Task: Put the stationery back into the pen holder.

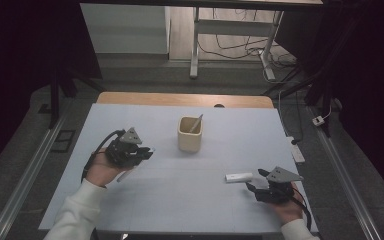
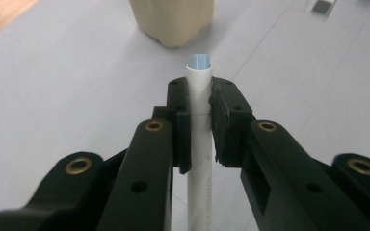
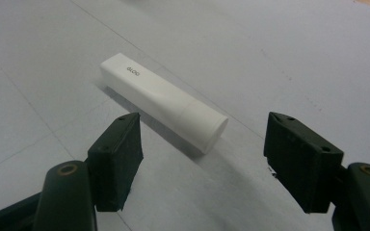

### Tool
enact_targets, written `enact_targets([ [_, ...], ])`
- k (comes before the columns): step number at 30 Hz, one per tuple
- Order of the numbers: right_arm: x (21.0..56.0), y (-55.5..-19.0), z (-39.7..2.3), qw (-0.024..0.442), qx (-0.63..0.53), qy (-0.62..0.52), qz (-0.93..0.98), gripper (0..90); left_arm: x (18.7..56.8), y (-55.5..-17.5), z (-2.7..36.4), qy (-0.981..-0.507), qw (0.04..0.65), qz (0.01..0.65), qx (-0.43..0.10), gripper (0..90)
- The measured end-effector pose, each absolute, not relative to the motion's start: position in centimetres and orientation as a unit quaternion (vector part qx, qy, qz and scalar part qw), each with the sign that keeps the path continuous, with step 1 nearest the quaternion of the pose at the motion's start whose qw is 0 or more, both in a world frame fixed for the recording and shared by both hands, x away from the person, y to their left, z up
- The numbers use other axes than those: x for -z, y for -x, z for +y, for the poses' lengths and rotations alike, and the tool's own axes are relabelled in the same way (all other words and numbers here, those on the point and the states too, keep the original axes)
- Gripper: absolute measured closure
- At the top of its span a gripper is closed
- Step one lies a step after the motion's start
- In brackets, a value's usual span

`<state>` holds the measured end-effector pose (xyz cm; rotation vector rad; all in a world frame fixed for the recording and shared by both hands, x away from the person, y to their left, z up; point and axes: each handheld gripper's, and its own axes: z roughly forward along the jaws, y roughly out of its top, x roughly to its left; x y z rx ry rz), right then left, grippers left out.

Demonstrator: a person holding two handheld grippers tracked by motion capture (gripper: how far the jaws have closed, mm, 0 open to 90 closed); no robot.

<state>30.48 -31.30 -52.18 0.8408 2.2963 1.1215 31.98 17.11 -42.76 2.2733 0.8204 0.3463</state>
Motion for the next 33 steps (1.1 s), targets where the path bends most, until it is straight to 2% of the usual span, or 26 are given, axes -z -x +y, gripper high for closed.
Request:
enact_targets([
  [16,52.1,-30.4,-31.4,0.223,-0.412,-0.305,0.829,29.1,41.6,-32.2,17.3,-0.857,0.378,0.315,-0.15,78.0],
  [33,51.9,-30.3,-31.5,0.225,-0.423,-0.304,0.824,29.2,38.7,-35.5,14.9,-0.842,0.416,0.305,-0.159,78.0],
])
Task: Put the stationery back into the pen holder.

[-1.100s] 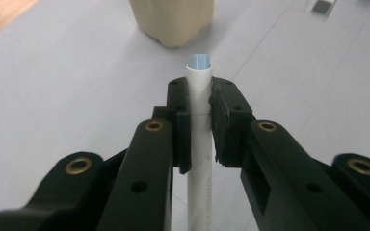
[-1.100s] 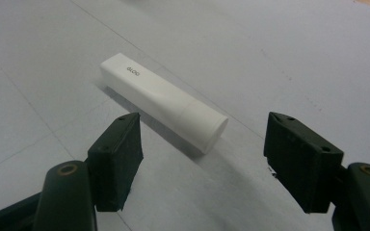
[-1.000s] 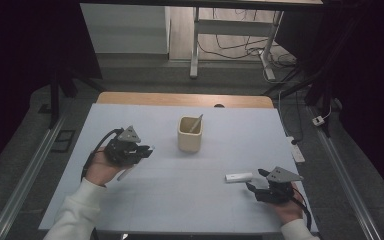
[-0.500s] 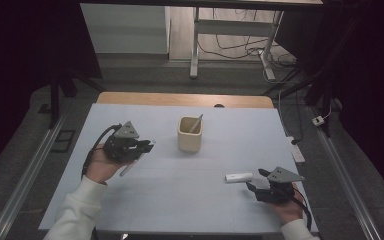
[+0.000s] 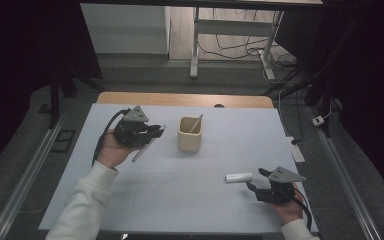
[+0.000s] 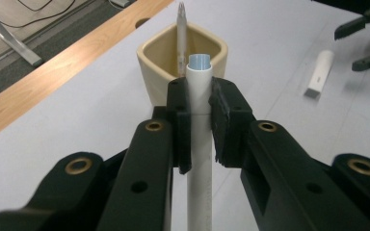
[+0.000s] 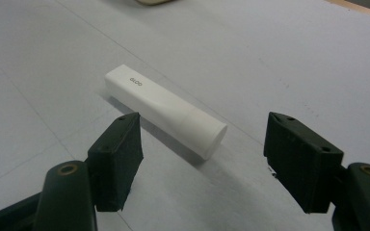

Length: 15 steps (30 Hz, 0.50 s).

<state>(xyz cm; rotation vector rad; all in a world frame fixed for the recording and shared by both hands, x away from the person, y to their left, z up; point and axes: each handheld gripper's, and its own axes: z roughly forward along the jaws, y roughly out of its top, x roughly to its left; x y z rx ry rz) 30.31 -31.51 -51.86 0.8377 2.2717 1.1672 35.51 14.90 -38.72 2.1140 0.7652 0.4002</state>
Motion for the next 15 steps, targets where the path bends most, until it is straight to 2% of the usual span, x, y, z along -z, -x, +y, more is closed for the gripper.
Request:
enact_targets([
  [15,51.9,-30.3,-31.5,0.223,-0.421,-0.307,0.824,29.2,37.7,-37.8,13.6,-0.829,0.433,0.312,-0.167,77.9],
])
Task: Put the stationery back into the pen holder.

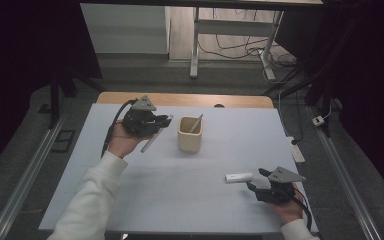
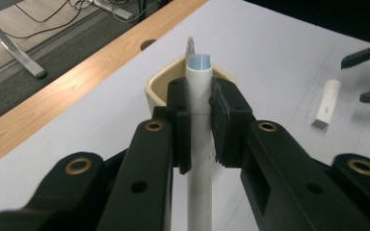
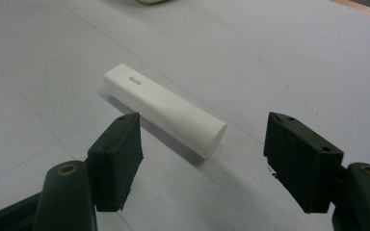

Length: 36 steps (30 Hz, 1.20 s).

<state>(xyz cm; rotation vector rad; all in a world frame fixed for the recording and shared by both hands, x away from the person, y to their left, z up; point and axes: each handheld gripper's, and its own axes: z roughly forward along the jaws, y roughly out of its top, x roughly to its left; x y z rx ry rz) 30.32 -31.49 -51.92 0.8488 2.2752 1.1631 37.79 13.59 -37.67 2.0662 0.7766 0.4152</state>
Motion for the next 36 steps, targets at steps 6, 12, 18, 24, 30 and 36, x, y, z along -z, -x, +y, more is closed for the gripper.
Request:
enact_targets([
  [6,52.0,-30.3,-31.4,0.223,-0.421,-0.307,0.824,29.2,37.3,-38.6,13.8,-0.814,0.455,0.324,-0.159,78.0],
  [12,51.9,-30.4,-31.5,0.223,-0.421,-0.308,0.824,29.2,37.2,-39.5,13.5,-0.805,0.463,0.333,-0.163,78.0],
  [18,52.0,-30.4,-31.5,0.222,-0.419,-0.309,0.825,29.2,36.9,-40.2,13.0,-0.799,0.476,0.333,-0.156,78.0],
  [24,52.0,-30.4,-31.6,0.223,-0.419,-0.309,0.824,29.2,36.8,-40.7,12.7,-0.798,0.476,0.333,-0.157,78.0],
  [30,52.0,-30.4,-31.5,0.222,-0.419,-0.309,0.824,29.2,36.7,-41.0,12.4,-0.796,0.481,0.332,-0.161,77.9],
  [36,52.0,-30.4,-31.6,0.222,-0.419,-0.31,0.824,29.1,36.4,-41.4,12.3,-0.793,0.484,0.332,-0.164,78.0],
])
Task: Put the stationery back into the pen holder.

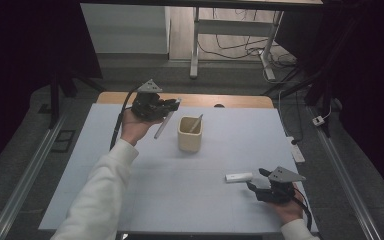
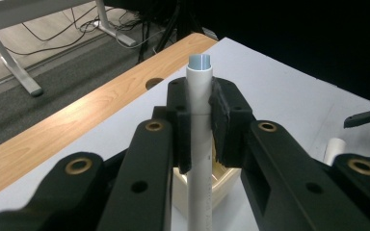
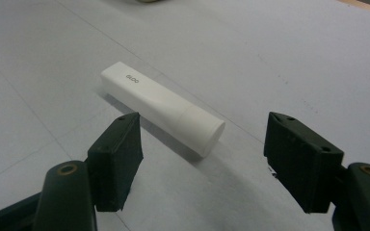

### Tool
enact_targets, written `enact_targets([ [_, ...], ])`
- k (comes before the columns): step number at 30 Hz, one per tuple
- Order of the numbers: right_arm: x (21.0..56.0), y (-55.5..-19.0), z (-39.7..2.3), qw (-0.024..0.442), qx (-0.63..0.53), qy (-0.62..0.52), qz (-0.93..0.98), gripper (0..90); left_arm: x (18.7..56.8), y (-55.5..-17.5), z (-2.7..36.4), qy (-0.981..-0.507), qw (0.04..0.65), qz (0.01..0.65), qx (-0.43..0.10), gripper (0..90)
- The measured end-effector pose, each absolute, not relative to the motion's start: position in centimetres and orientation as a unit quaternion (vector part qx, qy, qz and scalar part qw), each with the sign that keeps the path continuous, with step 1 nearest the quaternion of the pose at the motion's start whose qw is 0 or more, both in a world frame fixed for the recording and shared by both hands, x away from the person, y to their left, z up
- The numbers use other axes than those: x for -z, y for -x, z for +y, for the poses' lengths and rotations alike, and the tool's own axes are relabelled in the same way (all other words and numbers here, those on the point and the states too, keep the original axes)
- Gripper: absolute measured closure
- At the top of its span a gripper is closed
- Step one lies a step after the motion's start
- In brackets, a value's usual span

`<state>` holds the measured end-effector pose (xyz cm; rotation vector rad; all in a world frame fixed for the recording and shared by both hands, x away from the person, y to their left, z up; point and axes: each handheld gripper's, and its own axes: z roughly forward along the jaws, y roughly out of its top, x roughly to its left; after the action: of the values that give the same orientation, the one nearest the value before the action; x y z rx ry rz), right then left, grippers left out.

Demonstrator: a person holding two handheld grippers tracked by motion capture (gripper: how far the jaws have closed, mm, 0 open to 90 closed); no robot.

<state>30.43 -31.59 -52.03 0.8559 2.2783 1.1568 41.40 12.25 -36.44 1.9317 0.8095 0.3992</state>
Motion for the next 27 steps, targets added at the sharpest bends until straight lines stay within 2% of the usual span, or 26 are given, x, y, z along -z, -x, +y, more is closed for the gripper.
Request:
enact_targets([
  [27,52.1,-30.5,-31.7,0.221,-0.418,-0.311,0.825,29.1,36.4,-43.5,10.2,-0.787,0.492,0.329,-0.171,78.0],
])
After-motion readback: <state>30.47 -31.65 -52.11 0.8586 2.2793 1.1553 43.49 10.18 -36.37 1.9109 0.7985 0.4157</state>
